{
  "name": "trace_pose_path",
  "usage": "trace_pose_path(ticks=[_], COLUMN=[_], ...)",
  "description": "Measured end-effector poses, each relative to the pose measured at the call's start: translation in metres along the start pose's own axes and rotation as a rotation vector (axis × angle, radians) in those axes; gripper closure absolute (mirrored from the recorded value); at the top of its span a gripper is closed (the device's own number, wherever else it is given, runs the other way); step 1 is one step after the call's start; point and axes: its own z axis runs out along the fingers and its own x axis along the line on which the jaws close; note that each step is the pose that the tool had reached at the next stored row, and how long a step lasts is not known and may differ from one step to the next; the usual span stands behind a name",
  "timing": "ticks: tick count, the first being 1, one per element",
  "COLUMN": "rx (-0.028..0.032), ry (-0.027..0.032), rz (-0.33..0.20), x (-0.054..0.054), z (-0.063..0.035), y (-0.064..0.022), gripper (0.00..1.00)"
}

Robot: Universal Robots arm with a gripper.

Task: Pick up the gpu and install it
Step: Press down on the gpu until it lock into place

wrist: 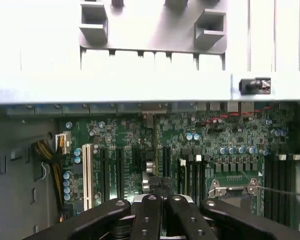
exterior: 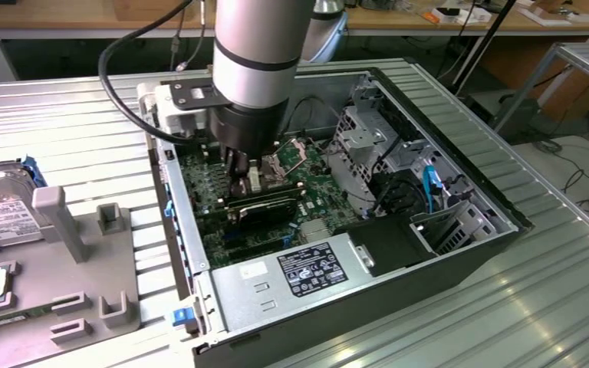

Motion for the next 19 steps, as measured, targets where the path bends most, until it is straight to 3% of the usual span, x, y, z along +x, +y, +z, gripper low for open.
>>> trace_pose_path(ticks=[9,19], rx=[0.0000,-0.0001], ry=[-0.0050,-0.0083], rz=[0.000,0.000], x=[0.000,0.000], z=[-0.0067,-0.0102], y=[0.0296,0.0502], gripper=[0.89,0.89])
